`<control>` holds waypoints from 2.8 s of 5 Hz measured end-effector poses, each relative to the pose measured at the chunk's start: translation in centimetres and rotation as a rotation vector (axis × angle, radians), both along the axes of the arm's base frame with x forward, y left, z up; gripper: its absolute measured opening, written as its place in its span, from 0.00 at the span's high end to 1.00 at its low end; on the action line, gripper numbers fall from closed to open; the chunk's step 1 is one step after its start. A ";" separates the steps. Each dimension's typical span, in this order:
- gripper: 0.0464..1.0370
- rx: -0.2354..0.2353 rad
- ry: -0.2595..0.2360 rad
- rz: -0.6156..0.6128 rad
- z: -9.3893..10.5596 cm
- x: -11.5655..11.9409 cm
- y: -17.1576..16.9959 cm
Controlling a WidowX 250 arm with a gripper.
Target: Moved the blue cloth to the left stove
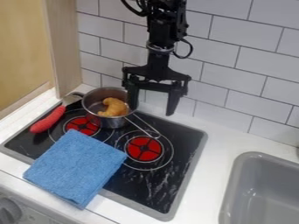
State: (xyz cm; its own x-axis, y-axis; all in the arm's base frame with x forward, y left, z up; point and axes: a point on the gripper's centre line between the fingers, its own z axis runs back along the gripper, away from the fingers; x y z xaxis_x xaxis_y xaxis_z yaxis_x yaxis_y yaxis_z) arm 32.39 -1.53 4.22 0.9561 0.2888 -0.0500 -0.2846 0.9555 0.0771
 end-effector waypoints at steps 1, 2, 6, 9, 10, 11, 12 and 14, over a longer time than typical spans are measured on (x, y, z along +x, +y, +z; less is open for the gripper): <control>0.04 0.007 -0.034 -0.015 2.1 -0.6 0.3; 0.04 0.001 0.023 -0.022 2.6 -2.3 1.9; 0.04 -0.050 0.056 -0.092 -1.1 -14.0 8.5; 0.04 -0.059 -0.040 -0.193 -2.9 -12.8 7.1; 0.04 -0.069 -0.035 -0.207 -3.7 -12.5 6.2; 0.04 -0.061 -0.040 -0.208 -3.7 -12.1 4.9; 0.04 -0.057 -0.029 -0.210 -3.8 -12.0 3.3; 0.04 -0.060 -0.045 -0.110 -4.5 -10.4 0.6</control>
